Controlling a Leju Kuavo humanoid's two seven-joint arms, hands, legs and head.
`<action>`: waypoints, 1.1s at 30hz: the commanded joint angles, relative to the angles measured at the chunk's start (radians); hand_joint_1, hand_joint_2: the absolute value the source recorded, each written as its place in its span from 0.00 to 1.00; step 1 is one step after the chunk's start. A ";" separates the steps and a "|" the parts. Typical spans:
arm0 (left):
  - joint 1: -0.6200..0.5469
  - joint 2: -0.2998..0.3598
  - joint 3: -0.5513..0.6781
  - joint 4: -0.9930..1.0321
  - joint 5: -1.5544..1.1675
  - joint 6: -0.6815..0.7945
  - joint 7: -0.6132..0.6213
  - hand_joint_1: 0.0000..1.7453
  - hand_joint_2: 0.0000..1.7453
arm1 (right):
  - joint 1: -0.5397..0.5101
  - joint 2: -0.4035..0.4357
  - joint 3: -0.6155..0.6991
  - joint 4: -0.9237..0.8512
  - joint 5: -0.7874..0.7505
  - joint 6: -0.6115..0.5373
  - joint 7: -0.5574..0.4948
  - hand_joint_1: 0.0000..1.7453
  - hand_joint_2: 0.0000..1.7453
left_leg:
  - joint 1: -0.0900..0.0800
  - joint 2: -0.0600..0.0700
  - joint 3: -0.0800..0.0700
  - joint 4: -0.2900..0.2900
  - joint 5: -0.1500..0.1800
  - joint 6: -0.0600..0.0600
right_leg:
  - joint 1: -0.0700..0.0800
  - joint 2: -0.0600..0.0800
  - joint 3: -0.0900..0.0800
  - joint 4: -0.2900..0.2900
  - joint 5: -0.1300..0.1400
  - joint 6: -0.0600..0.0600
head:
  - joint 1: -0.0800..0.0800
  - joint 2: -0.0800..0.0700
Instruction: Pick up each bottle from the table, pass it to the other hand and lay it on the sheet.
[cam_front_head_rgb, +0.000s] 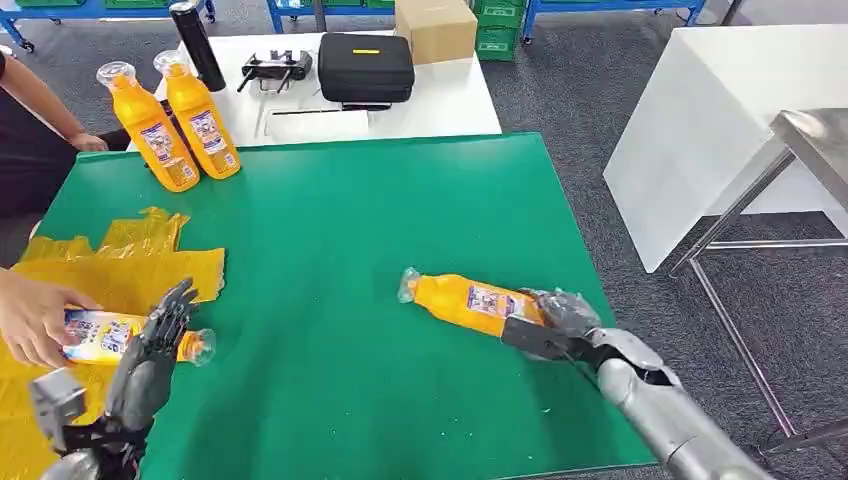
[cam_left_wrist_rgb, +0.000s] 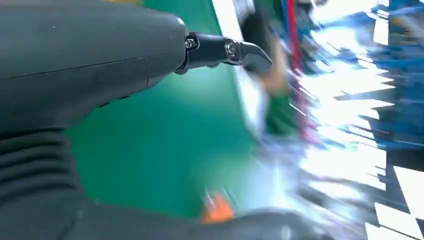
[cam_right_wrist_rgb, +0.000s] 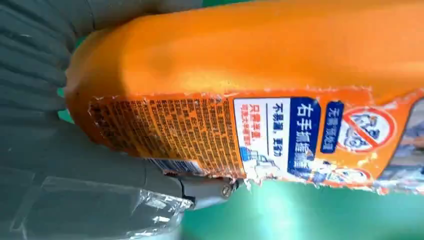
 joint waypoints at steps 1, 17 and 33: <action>0.193 -0.145 0.059 -0.175 0.168 -0.193 0.032 0.00 1.00 | 0.221 0.155 -0.114 -0.430 -0.226 0.069 -0.093 1.00 1.00 | 0.000 0.001 -0.004 0.001 -0.002 -0.003 | 0.000 0.000 -0.005 0.001 -0.002 -0.002 | 0.000 0.000; 0.159 -0.052 -0.129 -0.164 0.218 -0.132 0.010 0.00 1.00 | 0.113 0.242 0.040 -0.323 -0.265 0.072 -0.102 1.00 1.00 | 0.003 -0.008 -0.012 0.001 0.001 -0.003 | 0.003 -0.007 -0.009 0.001 -0.004 0.000 | 0.000 0.000; 0.088 -0.022 -0.217 -0.132 0.106 -0.053 -0.028 0.00 1.00 | -0.004 0.355 0.176 -0.162 -0.337 0.084 -0.053 1.00 1.00 | 0.004 -0.010 -0.013 0.000 0.003 -0.003 | 0.003 -0.008 -0.009 0.000 -0.003 0.001 | 0.000 0.000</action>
